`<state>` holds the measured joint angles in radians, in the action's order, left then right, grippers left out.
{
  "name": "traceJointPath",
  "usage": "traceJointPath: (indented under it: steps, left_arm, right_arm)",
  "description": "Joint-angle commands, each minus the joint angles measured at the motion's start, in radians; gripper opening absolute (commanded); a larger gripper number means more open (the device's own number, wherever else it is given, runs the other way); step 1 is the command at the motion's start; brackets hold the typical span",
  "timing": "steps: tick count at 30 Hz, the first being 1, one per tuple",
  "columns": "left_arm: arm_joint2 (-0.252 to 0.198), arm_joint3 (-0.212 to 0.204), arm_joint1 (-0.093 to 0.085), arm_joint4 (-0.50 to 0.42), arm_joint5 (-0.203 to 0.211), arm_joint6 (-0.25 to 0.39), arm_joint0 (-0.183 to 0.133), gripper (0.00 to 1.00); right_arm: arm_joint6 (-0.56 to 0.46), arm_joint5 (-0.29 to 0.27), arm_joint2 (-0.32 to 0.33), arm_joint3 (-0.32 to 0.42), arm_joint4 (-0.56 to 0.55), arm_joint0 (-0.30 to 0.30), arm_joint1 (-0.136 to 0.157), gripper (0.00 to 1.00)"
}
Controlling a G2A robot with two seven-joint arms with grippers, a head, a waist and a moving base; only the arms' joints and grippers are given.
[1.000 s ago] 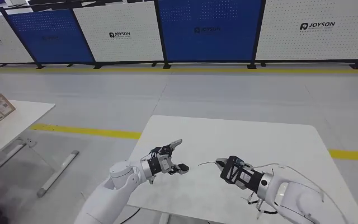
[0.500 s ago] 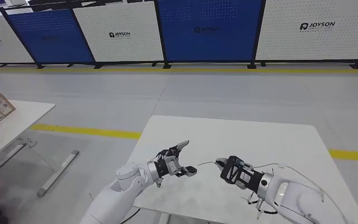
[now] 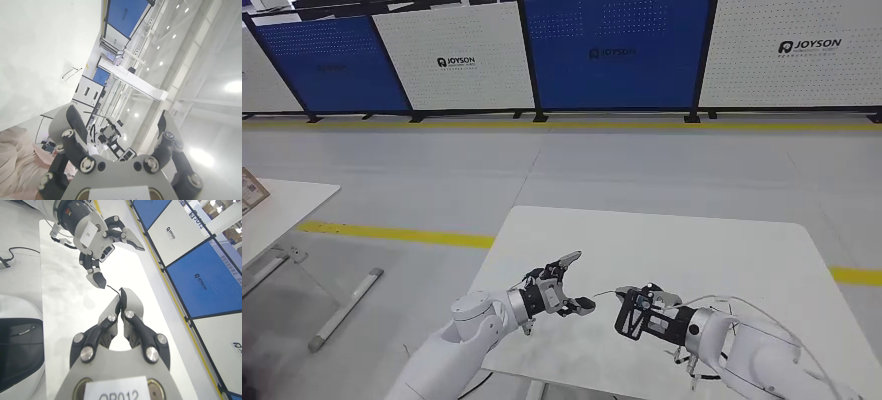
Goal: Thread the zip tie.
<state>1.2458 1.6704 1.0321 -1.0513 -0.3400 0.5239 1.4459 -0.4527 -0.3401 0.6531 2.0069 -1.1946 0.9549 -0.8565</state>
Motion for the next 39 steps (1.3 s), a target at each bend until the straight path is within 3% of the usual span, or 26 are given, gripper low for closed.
traceJointPath:
  steps: [1,5,8,10,16,22,26,28,29,32,33,39]
  left_arm:
    - [0.000,0.000,0.000,0.000,0.000,0.000,0.000,1.00]
    - [-0.008,0.006,0.002,-0.004,0.006,-0.012,0.002,1.00]
    - [-0.040,0.008,0.002,-0.036,0.000,0.010,0.006,1.00]
    - [-0.062,0.008,-0.001,-0.077,0.000,-0.010,-0.004,1.00]
    - [-0.066,0.011,-0.002,-0.091,0.000,-0.033,-0.009,1.00]
    - [-0.075,0.012,0.002,-0.101,0.000,-0.046,-0.012,1.00]
    - [-0.080,0.006,0.005,-0.112,0.001,-0.046,-0.026,1.00]
    - [-0.078,0.000,0.007,-0.130,0.005,-0.058,-0.032,0.56]
    - [-0.076,0.000,0.008,-0.132,0.009,-0.066,-0.033,0.42]
    - [-0.077,-0.001,0.010,-0.133,0.006,-0.083,-0.033,0.38]
    - [-0.078,-0.002,0.010,-0.132,0.004,-0.089,-0.033,0.29]
    - [-0.084,-0.013,0.012,-0.134,0.000,-0.095,-0.038,0.15]
  right_arm:
    - [0.000,0.000,0.002,0.000,0.001,0.002,0.000,0.00]
    - [0.000,0.000,0.002,0.000,0.001,0.002,0.000,0.00]
    - [0.000,0.000,0.002,0.000,0.001,0.002,0.000,0.00]
    - [0.000,0.000,0.002,0.000,0.001,0.002,0.000,0.00]
    - [0.000,0.000,0.002,0.000,0.001,0.002,0.000,0.00]
    - [0.025,0.005,0.009,0.008,-0.117,0.004,-0.011,0.00]
    - [0.010,0.000,-0.021,-0.007,-0.146,-0.012,-0.030,0.00]
    - [0.001,0.000,-0.035,-0.014,-0.146,-0.020,-0.037,0.00]
    - [0.001,0.000,-0.035,-0.014,-0.146,-0.020,-0.037,0.00]
    - [0.001,0.000,-0.035,-0.014,-0.146,-0.020,-0.037,0.00]
    - [0.001,0.000,-0.035,-0.014,-0.146,-0.020,-0.037,0.00]
    - [0.001,0.000,-0.035,-0.014,-0.146,-0.020,-0.037,0.00]
